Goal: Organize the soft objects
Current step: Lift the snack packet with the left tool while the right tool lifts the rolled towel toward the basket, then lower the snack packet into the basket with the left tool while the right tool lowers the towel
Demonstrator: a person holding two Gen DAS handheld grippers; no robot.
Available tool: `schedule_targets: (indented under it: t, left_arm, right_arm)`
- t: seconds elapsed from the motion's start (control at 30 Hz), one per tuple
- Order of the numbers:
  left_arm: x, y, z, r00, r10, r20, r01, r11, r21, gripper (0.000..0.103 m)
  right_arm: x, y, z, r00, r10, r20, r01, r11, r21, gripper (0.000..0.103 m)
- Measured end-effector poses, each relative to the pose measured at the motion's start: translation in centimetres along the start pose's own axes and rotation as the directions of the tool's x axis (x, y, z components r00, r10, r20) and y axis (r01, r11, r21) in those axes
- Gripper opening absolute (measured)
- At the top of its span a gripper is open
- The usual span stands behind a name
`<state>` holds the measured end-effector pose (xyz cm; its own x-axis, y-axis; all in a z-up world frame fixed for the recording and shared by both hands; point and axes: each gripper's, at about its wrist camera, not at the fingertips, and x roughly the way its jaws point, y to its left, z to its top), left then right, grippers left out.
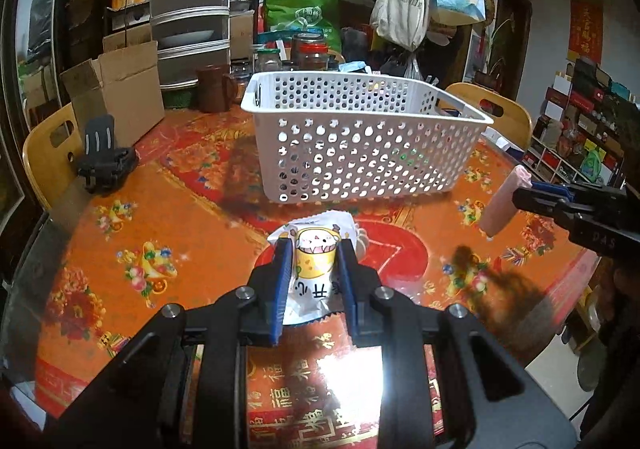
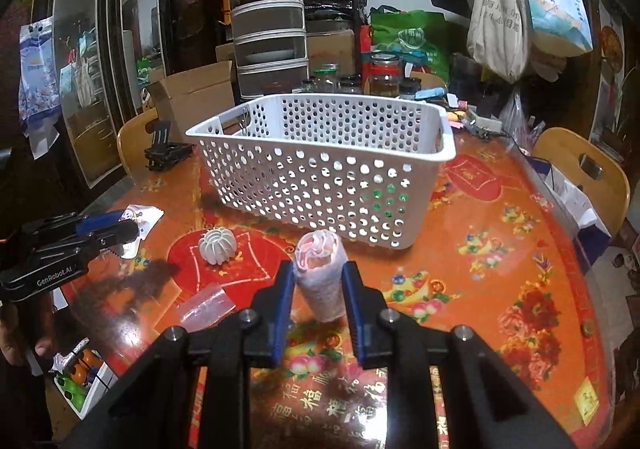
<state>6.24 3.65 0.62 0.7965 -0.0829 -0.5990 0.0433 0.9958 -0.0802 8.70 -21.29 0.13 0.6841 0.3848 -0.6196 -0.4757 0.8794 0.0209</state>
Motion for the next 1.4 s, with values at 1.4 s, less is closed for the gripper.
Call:
schedule_targets:
  t: [1.4]
  left_arm:
    - [13.4, -0.1, 21.8, 0.986, -0.001, -0.166, -0.01, 0.998, -0.063, 0.021]
  right_arm:
    - [9.3, -4.8, 16.0, 0.987, -0.117, -0.11, 0.117, 0.993, -0.011, 0.021]
